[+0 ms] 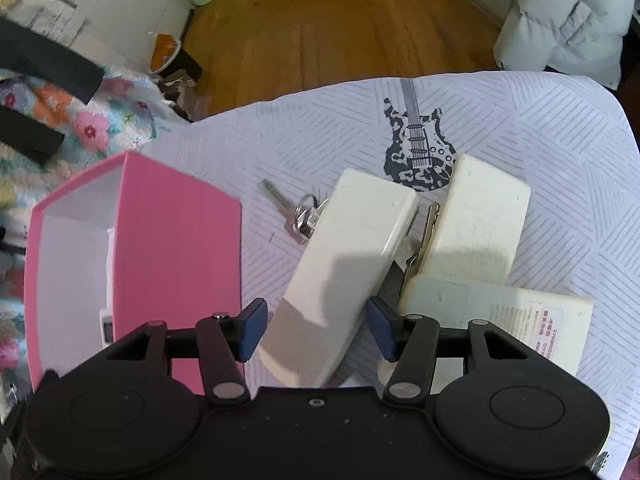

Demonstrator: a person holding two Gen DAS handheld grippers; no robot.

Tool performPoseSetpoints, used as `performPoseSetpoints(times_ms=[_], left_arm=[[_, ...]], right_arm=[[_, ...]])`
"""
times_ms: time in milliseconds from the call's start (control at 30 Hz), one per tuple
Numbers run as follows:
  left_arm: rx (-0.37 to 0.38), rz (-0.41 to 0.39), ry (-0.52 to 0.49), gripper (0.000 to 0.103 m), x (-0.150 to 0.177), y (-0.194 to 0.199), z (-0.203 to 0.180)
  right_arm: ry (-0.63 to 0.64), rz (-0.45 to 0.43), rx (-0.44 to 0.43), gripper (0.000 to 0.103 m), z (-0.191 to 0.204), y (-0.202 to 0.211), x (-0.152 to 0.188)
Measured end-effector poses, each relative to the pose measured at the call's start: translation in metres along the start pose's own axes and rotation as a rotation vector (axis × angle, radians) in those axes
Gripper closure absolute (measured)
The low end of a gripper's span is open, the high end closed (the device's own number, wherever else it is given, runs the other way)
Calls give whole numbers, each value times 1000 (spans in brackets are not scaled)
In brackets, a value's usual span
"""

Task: Organize rigid objects
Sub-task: 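Grasp the cream remote control in the pile with the right gripper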

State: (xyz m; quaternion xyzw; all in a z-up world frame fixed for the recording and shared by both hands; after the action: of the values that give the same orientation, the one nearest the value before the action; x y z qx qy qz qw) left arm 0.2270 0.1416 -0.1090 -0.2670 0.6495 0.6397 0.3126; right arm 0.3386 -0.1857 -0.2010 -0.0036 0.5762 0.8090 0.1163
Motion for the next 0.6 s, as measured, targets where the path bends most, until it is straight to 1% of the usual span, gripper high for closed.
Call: performPoseSetpoints(times_ms=[100, 233, 300, 333, 367, 433, 467, 500, 600], left_arm=[[0, 0, 1, 99, -1, 1, 1], [2, 0, 0, 99, 0, 1, 0], [2, -1, -2, 99, 0, 1, 0], [-1, -2, -3, 99, -1, 1, 1], [-7, -3, -5, 99, -1, 0, 2], [-2, -3, -4, 99, -1, 0, 2], [2, -3, -3, 99, -1, 0, 1], [0, -4, -5, 99, -1, 0, 1], [-4, -3, -5, 99, -2, 0, 2]], right_arm=[[-10, -5, 16, 40, 4, -5, -8], [27, -6, 77, 39, 6, -23, -15], [48, -18, 103, 34, 8, -28, -18], [70, -23, 115, 29, 13, -30, -21], [91, -28, 130, 28, 15, -32, -22], [142, -51, 178, 29, 18, -34, -23], [164, -61, 211, 33, 20, -36, -22], [176, -73, 235, 35, 21, -36, -21], [155, -68, 221, 37, 17, -33, -20]])
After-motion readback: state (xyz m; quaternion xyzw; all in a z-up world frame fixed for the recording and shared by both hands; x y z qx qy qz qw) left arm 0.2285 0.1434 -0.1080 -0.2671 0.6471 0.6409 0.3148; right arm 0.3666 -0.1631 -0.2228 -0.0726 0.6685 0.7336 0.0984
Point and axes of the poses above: each gripper's, at about its wrist camera, not at the fingertips, and y roughly against the way its jaws point, z to its left, x to its underside, the point moved 10 cm from there along -y, roughly the way its jaws point, and after that the axes turned 2 degrees about x, right-handed, at the moved point
